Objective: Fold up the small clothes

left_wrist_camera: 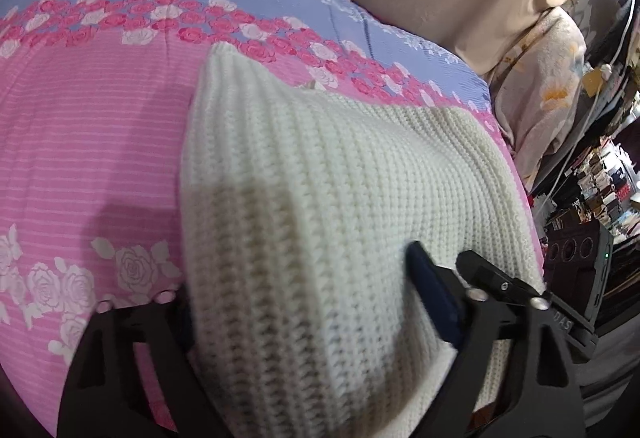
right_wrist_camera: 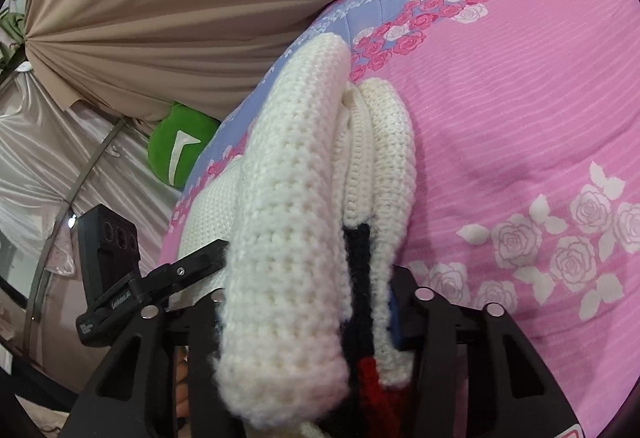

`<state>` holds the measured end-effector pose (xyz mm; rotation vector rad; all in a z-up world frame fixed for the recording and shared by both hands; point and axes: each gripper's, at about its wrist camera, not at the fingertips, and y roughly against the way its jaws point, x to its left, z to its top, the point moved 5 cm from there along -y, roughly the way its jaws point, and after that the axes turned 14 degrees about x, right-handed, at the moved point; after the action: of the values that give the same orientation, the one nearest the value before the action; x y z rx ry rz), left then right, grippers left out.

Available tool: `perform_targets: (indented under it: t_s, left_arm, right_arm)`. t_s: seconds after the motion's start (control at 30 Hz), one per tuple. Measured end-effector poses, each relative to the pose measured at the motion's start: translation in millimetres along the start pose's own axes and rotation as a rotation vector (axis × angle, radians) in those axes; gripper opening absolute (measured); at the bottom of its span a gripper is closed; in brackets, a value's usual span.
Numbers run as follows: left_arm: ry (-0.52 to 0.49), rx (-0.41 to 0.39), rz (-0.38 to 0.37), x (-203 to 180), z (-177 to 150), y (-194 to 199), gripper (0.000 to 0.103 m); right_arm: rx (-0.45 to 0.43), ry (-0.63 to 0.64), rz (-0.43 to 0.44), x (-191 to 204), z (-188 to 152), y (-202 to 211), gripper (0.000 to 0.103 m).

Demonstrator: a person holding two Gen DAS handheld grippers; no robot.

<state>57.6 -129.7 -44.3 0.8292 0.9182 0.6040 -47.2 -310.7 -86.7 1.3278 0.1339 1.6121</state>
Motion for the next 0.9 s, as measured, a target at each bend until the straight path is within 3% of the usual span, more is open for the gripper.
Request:
perform_targets:
  t_s: [0.03,0.13,0.23,0.33,0.47,0.63,0.9]
  left_arm:
    - [-0.012,0.0,-0.003,-2,-1,4,0.066]
    - [-0.045,0.024,-0.009,-9,-8,9,0.065]
    - [-0.046,0.036,0.023,-8,-11,0,0.075]
    - [-0.014,0.049,0.01,-3,-7,-5,0.083]
    - [-0.009,0.06,0.009,-5,-5,-5,0.083]
    - [-0.05,0.042,0.057,-14,-6,2,0.068]
    - [-0.096,-0.003,0.069,-23,-6,23,0.052]
  right_arm:
    - [-0.004,0.003,0.0,3,-4,4,0.041]
    - [0.005,-0.008,0.001,2,-14,11,0.042]
    - [0.027,-0.041,0.006,-8,-16,6,0.048]
    - [0.036,-0.058,0.005,-8,-13,4,0.058]
    - [0.046,-0.059,0.006,-7,-9,-2,0.06]
    - [0.028,-0.017,-0.031,5,-9,2,0.045]
    - [-0.016,0.025,-0.052,30,-9,15,0.041]
